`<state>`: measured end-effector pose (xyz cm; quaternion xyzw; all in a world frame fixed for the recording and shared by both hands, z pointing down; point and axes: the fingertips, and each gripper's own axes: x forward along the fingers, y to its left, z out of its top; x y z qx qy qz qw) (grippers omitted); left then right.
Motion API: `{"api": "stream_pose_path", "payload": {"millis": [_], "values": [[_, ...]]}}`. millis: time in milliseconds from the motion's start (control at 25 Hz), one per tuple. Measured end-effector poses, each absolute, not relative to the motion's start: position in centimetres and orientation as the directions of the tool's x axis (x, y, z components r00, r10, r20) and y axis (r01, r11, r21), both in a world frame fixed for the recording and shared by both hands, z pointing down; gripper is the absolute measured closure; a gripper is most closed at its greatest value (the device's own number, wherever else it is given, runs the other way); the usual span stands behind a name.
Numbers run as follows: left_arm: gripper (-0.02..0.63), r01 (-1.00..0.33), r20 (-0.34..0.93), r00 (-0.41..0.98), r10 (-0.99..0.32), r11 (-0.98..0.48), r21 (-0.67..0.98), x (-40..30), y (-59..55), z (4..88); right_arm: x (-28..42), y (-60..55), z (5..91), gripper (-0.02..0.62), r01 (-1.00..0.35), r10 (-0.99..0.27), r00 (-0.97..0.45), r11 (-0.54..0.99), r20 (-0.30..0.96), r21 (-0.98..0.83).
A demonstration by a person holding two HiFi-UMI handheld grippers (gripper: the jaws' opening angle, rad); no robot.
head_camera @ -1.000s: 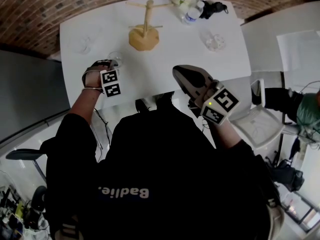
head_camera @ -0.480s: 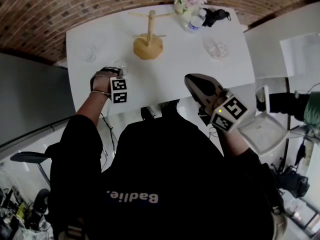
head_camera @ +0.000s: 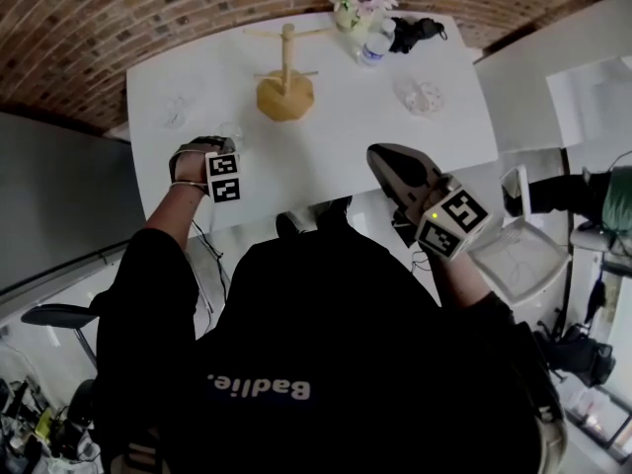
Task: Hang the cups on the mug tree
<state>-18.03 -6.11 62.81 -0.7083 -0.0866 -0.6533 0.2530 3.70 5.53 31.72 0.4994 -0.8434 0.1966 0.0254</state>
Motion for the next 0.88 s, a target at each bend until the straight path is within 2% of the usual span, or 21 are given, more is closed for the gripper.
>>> {"api": "stream_pose_path", "payload": {"millis": [200, 480, 880], "values": [[0.571, 0.403, 0.962, 0.179, -0.207, -0.876, -0.263, -17.7, -5.7, 61.8, 3.9, 6.0, 31.4, 0.565, -0.852, -0.843, -0.492, 0.414, 0.218, -0.321], [0.571, 0.279, 0.935, 0.316, -0.159, -0.927, -0.252, -15.5, -4.4, 59.0, 4.0, 6.2, 31.4, 0.565, -0.858, -0.851, -0.48, 0.405, 0.214, -0.315], [0.575, 0.074, 0.763, 0.643, -0.07, -0.986, -0.152, -8.7, -2.4, 52.1, 3.3, 5.6, 32.0, 0.565, -0.849, -0.838, -0.5, 0.426, 0.217, -0.313]]}}
